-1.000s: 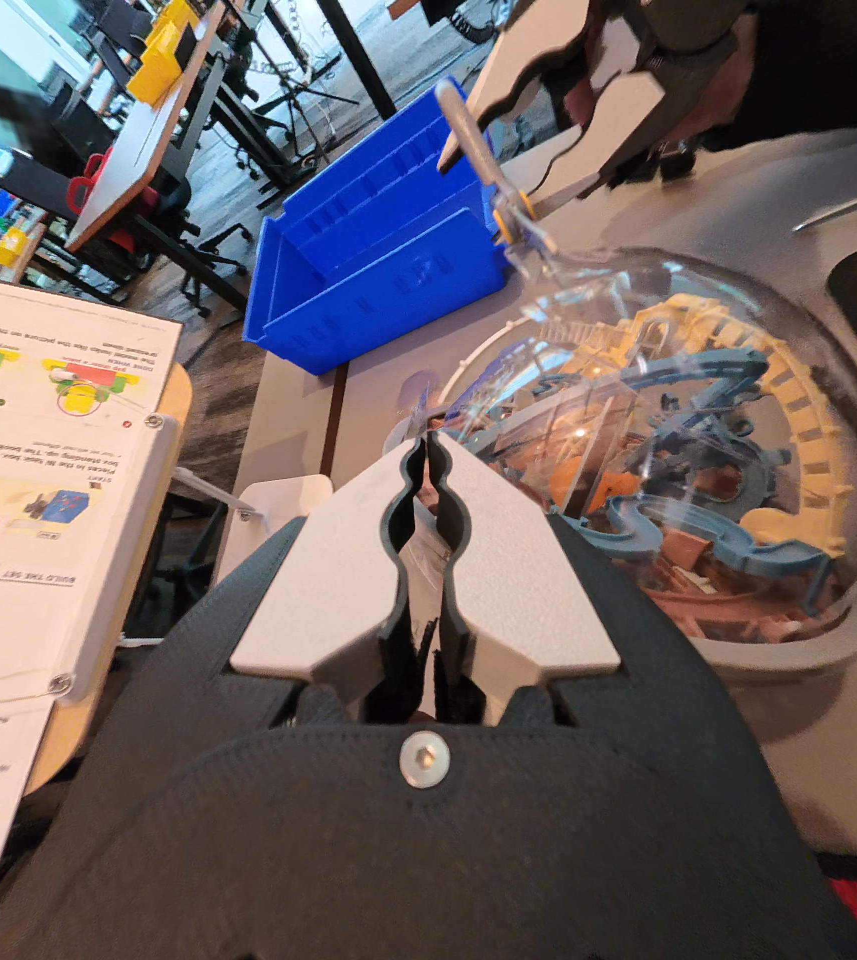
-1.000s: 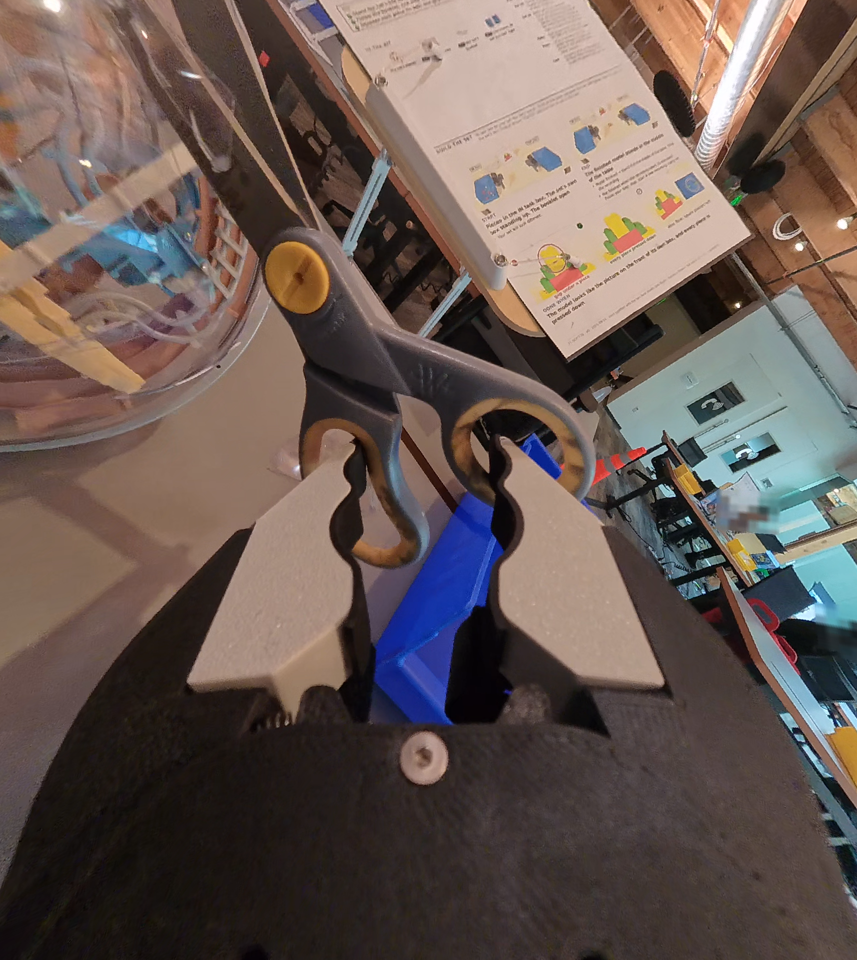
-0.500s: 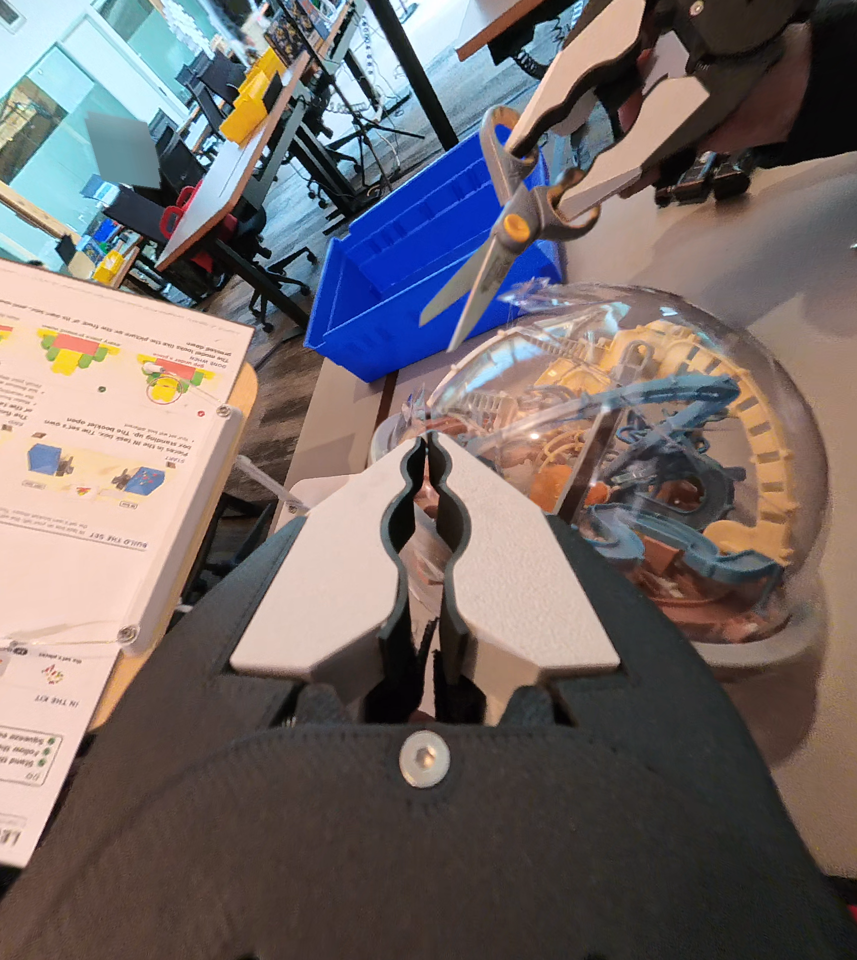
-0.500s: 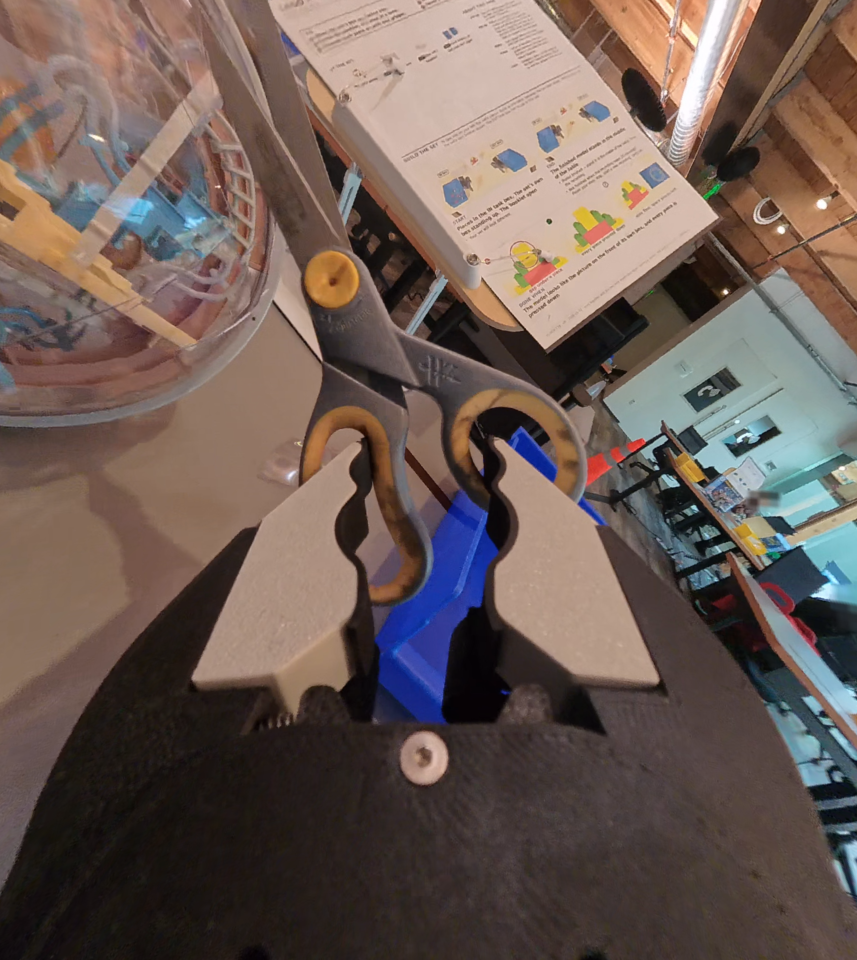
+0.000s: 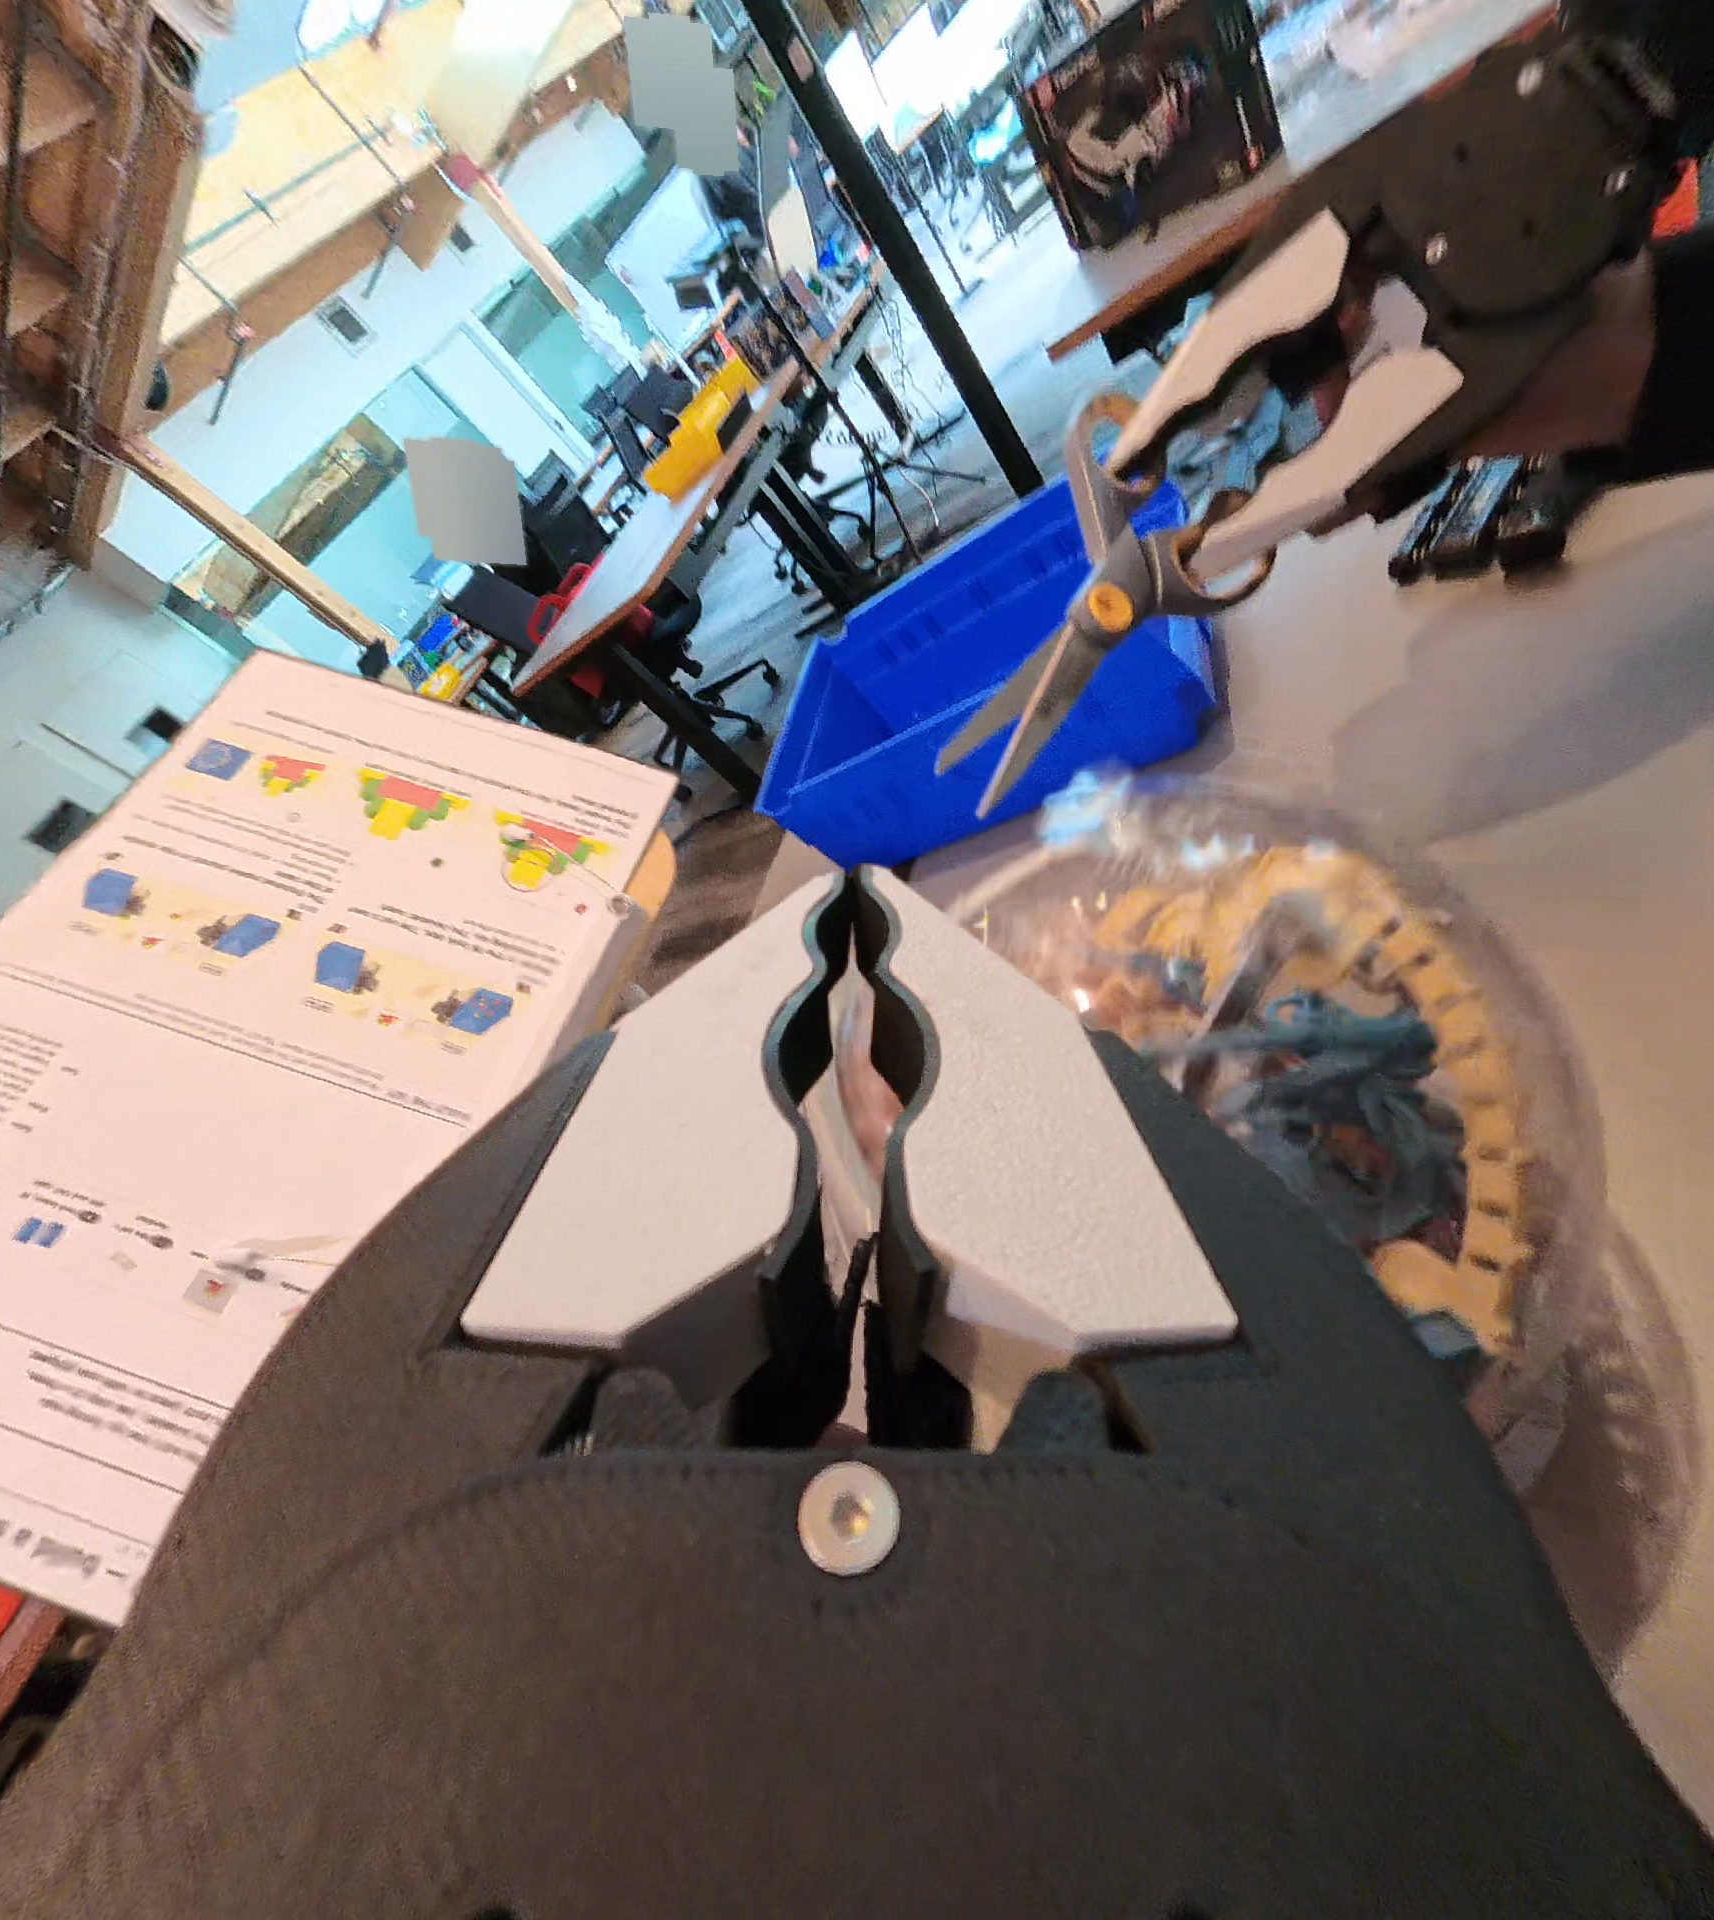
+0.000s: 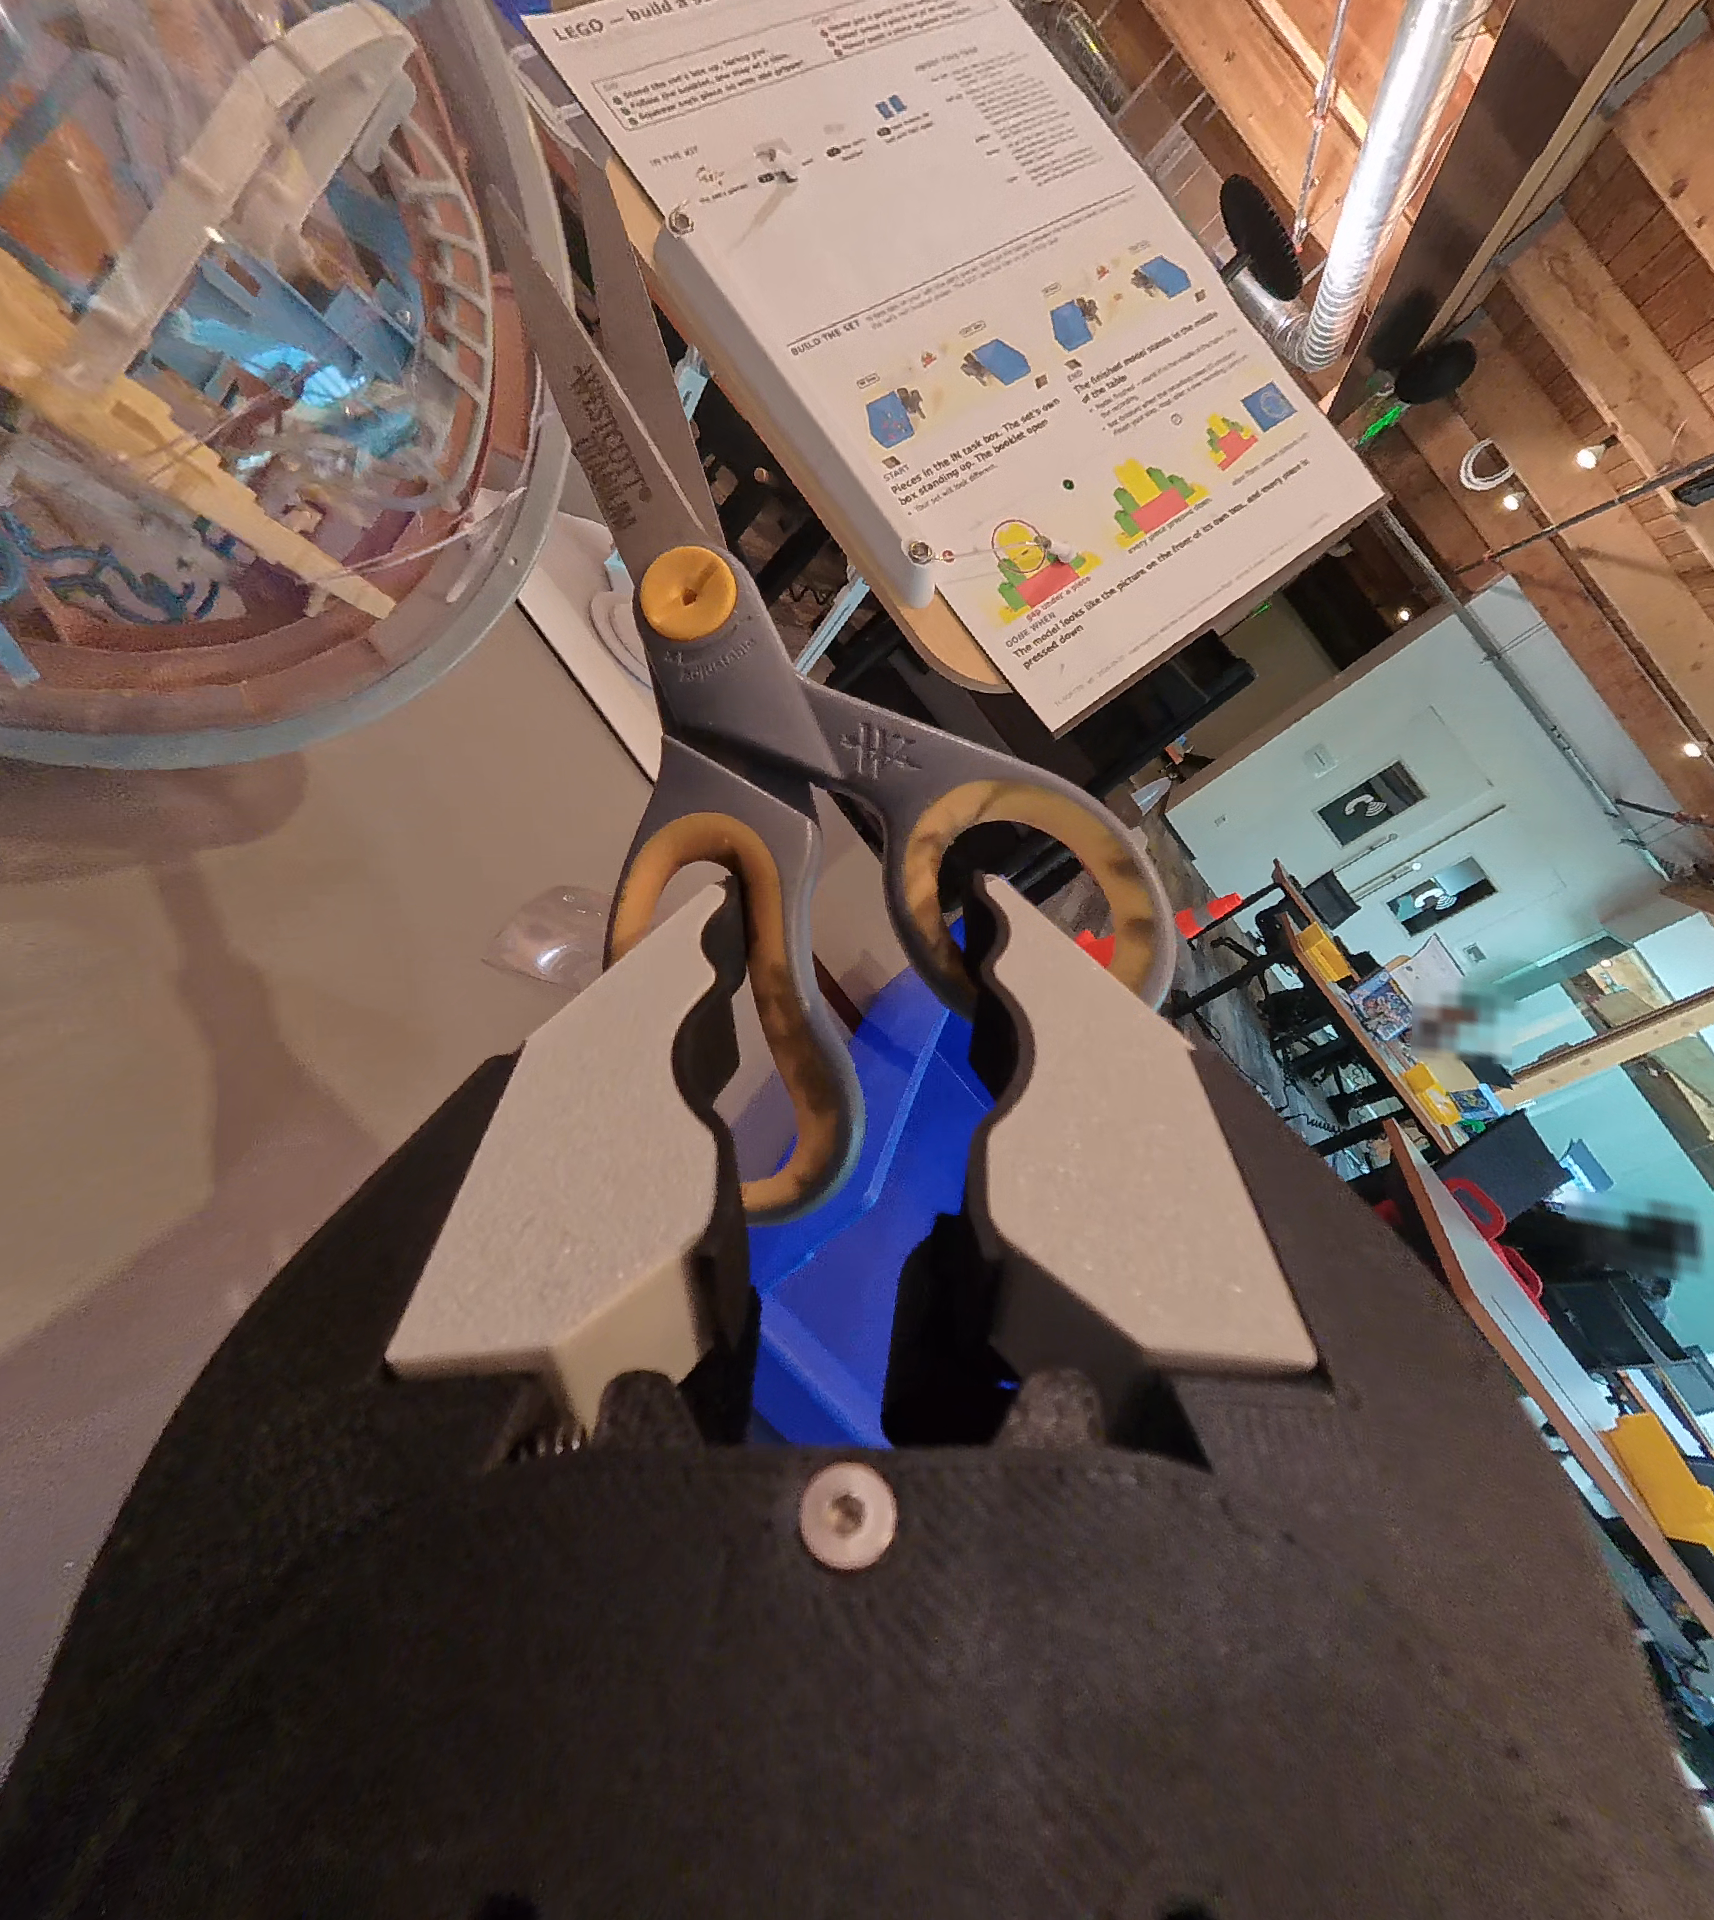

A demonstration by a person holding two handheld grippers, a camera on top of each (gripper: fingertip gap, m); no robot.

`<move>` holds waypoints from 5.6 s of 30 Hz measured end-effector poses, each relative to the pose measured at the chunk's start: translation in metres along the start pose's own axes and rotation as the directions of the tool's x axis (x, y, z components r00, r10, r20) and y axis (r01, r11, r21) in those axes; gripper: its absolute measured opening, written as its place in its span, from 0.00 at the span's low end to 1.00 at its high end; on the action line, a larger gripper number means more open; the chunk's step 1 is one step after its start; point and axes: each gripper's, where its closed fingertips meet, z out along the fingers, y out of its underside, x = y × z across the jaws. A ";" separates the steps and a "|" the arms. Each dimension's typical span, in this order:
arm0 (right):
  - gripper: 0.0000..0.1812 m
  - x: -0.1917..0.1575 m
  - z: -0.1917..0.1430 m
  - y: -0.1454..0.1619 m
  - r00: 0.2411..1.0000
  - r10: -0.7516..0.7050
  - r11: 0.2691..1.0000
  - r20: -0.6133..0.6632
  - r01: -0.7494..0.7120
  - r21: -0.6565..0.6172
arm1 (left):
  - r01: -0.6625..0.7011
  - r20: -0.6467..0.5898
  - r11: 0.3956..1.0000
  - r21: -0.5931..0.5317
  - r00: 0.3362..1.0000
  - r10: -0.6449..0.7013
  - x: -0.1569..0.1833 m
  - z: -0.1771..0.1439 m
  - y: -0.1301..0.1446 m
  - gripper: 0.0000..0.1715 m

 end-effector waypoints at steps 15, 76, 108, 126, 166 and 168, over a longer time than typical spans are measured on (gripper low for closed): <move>0.22 -0.017 0.006 -0.004 0.996 -0.002 1.000 0.089 0.003 -0.006 | 0.108 -0.223 0.946 -0.304 0.958 -0.181 0.034 0.013 0.061 0.36; 0.22 -0.005 0.003 -0.042 0.940 -0.145 0.987 0.309 0.159 -0.018 | -0.721 -0.439 0.642 -0.259 0.680 0.587 0.057 -0.011 0.132 0.79; 0.21 -0.001 -0.002 -0.047 0.767 -0.191 0.939 0.613 0.325 -0.114 | -0.974 -0.538 0.195 -0.112 0.225 0.812 0.046 0.030 0.118 0.75; 0.20 0.011 0.001 -0.067 0.594 -0.088 0.761 0.800 0.558 -0.331 | -0.977 -0.539 0.171 -0.125 0.212 0.815 0.046 0.034 0.116 0.75; 0.12 -0.048 0.023 -0.086 0.375 -0.054 0.746 0.925 0.632 -0.212 | -0.605 -0.482 0.691 -0.396 0.777 0.405 0.040 -0.012 0.085 0.73; 0.12 -0.048 0.023 -0.093 0.388 -0.066 0.744 0.919 0.633 -0.213 | -0.404 -0.447 0.836 -0.372 0.867 0.220 0.054 -0.007 0.054 0.64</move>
